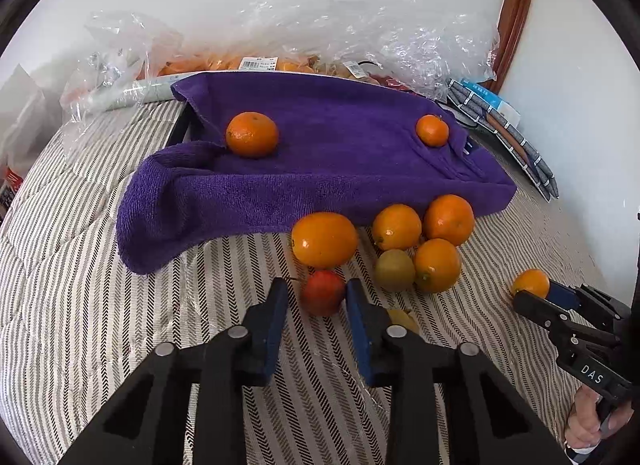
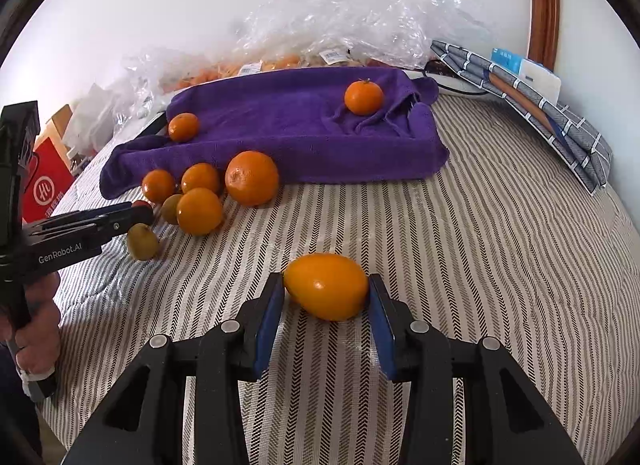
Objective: Organize fruits
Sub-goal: 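Grasp the yellow oval fruit with the right tool while the left tool grasps the small red fruit, then carry the yellow fruit and the red fruit over the purple towel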
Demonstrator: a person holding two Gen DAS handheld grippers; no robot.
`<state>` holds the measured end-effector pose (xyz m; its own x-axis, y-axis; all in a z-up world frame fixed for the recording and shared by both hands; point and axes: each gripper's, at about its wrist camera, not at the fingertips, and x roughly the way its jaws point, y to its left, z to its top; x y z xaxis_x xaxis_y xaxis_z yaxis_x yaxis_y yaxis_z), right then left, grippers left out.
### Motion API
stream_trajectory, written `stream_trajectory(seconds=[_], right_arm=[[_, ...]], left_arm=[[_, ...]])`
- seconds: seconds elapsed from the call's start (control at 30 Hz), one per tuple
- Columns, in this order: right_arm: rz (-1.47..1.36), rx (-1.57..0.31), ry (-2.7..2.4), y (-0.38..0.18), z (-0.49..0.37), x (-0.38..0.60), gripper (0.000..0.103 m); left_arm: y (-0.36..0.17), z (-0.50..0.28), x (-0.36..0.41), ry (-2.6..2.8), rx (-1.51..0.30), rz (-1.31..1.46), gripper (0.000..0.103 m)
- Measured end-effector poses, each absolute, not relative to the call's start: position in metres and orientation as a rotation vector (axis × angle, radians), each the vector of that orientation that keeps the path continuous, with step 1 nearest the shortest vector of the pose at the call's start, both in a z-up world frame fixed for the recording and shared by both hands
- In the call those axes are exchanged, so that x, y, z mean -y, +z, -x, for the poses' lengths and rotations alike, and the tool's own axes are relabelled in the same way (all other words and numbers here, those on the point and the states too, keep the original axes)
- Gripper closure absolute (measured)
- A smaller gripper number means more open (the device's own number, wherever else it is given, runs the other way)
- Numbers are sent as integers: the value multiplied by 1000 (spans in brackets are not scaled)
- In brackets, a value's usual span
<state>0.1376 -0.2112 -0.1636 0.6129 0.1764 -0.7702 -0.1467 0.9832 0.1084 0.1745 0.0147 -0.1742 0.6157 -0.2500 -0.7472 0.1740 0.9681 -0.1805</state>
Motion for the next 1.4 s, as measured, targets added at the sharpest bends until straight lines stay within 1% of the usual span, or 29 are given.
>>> stream_trajectory(seconds=[0.53,1.23,1.4], right_arm=[[-95,-827,173,-157,-129,222,61],[-115,-817,161,-154,-129,226,61],[-148,-826,161,-149,-137,229,61]], left_arm=[[-170,-166,-30,-234,-806,181,80],[-157,-152,-45,-191,-705,238,80],[-157,-154,-43,-166,-705,223,80]])
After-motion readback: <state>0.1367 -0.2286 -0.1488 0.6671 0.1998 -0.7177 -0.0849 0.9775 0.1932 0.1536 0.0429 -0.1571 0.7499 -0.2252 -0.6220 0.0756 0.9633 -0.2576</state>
